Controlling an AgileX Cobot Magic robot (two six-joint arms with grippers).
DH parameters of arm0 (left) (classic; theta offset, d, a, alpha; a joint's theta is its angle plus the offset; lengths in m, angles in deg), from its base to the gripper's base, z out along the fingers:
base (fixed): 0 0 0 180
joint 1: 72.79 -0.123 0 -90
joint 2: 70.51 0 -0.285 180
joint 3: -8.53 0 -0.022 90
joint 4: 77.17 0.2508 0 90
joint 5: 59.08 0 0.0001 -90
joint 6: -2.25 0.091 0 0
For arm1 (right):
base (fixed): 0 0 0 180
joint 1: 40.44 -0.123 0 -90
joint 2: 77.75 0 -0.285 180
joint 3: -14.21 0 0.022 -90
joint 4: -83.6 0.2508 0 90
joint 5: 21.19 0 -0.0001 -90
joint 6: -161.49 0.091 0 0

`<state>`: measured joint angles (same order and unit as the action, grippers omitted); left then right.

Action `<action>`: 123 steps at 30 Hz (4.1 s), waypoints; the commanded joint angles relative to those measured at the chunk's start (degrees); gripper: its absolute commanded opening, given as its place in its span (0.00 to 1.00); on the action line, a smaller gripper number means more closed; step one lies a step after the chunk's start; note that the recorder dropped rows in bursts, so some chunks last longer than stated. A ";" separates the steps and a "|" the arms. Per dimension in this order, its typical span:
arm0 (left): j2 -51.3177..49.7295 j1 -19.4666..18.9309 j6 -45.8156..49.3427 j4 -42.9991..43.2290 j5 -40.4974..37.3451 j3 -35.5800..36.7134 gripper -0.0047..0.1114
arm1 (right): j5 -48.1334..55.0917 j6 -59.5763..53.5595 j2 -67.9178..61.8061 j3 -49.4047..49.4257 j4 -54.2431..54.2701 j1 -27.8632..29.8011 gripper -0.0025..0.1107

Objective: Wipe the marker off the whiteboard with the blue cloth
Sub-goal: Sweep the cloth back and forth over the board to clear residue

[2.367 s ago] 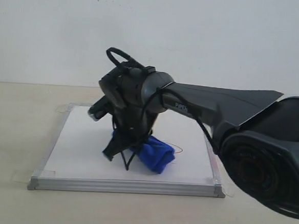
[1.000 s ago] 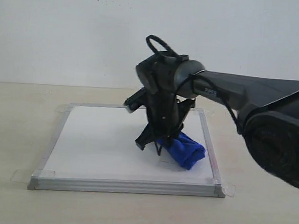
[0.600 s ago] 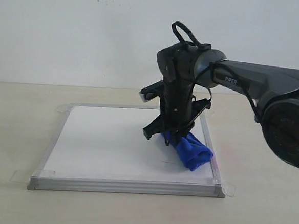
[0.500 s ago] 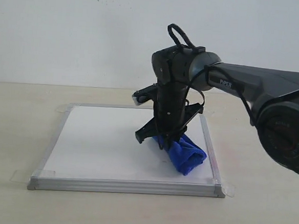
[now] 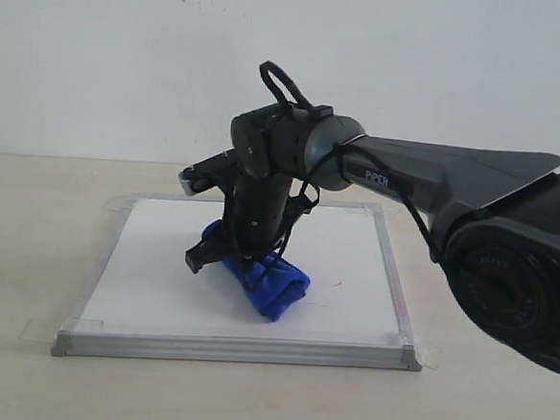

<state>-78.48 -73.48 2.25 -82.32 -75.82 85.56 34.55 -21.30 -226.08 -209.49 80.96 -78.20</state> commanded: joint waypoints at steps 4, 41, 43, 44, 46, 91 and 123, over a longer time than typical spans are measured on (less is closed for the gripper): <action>0.18 0.13 0.00 0.03 0.22 0.19 0.07 | 8.48 7.55 -0.07 0.25 -18.01 3.63 0.02; 0.18 0.13 0.00 0.03 0.22 0.19 0.07 | 14.22 -2.94 0.04 0.25 -10.79 7.70 0.02; 0.18 0.13 0.00 0.03 0.22 0.19 0.07 | 14.22 -1.61 0.04 0.25 -10.63 9.38 0.02; 0.18 0.13 0.00 0.03 0.22 0.19 0.07 | 14.22 -1.11 0.04 0.25 -10.26 9.86 0.02; 0.18 0.13 0.00 0.03 0.22 0.19 0.07 | 14.22 -0.88 0.04 0.25 -8.57 10.16 0.02; 0.18 0.13 0.00 0.03 0.22 0.19 0.07 | -8.95 7.12 8.63 17.34 7.42 -1.48 0.02; 0.18 0.13 0.00 0.03 0.22 0.19 0.07 | -7.54 7.99 11.48 16.70 10.69 4.19 0.02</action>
<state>-78.48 -73.48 2.25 -82.32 -75.82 85.56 27.15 -14.36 -217.06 -192.90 93.67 -75.46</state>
